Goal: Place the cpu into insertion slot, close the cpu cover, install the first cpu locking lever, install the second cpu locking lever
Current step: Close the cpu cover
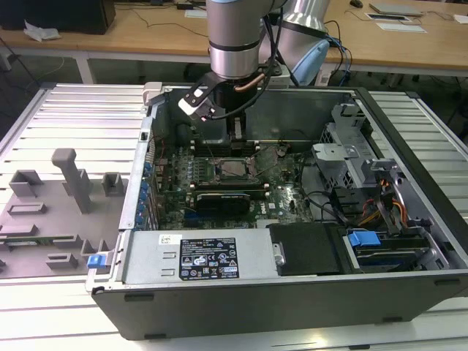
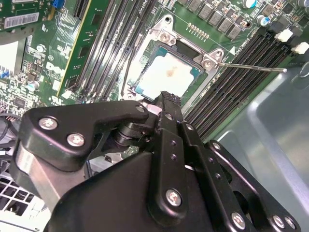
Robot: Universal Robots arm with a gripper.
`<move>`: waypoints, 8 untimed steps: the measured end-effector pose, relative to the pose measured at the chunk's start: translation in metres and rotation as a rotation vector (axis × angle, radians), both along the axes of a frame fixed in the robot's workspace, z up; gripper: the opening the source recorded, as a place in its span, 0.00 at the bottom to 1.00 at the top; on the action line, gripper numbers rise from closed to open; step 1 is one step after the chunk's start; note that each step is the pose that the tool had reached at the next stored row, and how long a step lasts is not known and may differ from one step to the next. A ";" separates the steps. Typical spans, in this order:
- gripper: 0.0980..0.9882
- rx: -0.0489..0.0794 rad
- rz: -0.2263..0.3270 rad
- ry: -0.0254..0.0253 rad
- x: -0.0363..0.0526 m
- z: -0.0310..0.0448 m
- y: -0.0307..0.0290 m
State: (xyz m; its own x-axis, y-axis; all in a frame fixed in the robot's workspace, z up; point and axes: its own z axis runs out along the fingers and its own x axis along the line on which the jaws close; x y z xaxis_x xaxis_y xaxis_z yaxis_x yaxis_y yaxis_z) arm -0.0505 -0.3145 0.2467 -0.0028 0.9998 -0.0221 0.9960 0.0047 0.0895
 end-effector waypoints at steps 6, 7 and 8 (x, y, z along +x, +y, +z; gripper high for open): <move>0.01 0.000 0.000 0.0000 0.0000 0.0099 0.0000; 0.01 0.000 0.000 0.0000 0.0000 0.0108 0.0000; 0.01 0.000 0.000 0.0000 0.0000 0.0122 0.0000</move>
